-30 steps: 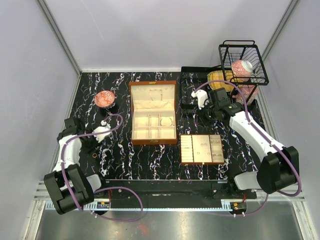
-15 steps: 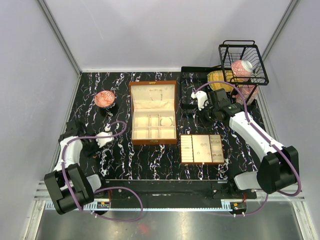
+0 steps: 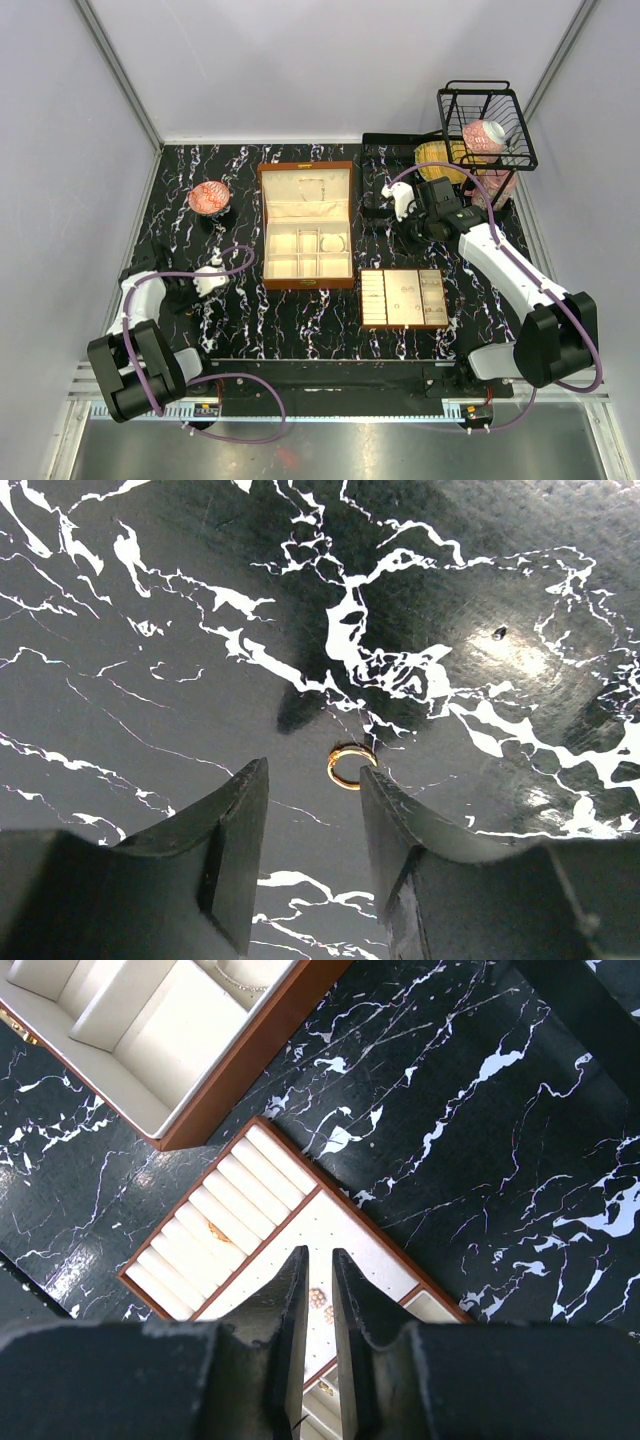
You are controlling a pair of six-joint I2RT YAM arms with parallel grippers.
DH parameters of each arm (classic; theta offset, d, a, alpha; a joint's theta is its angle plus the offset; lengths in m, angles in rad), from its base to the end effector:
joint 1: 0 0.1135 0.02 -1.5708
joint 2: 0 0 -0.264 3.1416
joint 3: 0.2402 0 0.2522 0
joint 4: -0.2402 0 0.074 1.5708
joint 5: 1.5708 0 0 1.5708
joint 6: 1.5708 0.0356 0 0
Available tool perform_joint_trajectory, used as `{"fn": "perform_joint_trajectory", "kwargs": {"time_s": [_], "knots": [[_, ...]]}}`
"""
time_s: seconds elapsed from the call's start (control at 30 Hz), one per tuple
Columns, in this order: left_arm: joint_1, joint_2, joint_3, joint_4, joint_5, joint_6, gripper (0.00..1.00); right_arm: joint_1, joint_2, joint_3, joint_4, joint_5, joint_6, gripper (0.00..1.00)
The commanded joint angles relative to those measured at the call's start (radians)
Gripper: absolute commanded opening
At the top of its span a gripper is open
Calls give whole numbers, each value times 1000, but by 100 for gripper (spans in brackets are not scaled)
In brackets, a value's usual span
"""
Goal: Organize the mixed jewelry
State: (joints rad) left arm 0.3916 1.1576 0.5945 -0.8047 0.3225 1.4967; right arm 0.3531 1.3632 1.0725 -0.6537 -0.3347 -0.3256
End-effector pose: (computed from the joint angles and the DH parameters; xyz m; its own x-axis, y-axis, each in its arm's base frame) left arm 0.1660 0.0563 0.1697 -0.3691 0.8709 -0.3245 0.8804 0.4395 0.1781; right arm 0.2592 0.1080 0.2719 -0.5580 -0.5276 -0.6406 -0.7238 0.6870 0.0646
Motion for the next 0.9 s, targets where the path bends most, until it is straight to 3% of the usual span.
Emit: {"fn": "perform_joint_trajectory", "kwargs": {"time_s": [0.0, 0.87], "knots": [[-5, 14, 7, 30, 6, 34, 45, -5, 0, 10, -1, -21, -12, 21], [-3, 51, -9, 65, -30, 33, 42, -5, 4, 10, -15, -35, -16, 21]]}}
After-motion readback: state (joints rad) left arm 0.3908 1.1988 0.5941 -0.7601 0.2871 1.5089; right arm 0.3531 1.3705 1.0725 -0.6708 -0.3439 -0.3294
